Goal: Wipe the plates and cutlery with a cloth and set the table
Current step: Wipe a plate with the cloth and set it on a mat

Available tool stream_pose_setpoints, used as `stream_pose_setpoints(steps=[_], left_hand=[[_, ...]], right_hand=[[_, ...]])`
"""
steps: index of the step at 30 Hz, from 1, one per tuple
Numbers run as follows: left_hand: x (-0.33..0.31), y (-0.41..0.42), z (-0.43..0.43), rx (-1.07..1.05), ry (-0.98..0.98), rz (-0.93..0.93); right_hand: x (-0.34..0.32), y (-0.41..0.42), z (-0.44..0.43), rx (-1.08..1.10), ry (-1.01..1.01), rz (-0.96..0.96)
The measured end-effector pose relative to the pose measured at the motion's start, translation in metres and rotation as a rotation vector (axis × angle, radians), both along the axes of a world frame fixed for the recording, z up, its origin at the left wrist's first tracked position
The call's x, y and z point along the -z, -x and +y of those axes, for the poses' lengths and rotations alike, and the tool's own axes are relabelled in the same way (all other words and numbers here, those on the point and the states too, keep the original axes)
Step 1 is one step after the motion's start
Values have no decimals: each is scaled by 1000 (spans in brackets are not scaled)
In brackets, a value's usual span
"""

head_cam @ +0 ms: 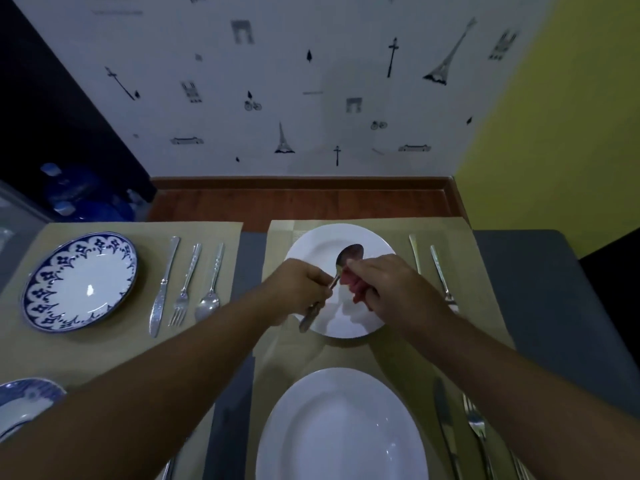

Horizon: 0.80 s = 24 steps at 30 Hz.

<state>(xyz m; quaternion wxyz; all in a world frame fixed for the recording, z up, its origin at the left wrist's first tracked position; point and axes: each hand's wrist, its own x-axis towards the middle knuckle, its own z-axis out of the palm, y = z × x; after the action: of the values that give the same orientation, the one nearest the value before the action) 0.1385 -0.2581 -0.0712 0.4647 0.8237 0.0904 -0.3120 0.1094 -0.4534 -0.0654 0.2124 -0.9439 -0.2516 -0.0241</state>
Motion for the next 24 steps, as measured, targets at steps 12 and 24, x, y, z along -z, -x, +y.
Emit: stream_pose_setpoints(steps=[12,24], left_hand=[[7,42,13,-254,269,242],[6,53,12,-320,336,202]], right_hand=[[16,9,22,-80,112,18],[18,-23,2,26,179,-69]])
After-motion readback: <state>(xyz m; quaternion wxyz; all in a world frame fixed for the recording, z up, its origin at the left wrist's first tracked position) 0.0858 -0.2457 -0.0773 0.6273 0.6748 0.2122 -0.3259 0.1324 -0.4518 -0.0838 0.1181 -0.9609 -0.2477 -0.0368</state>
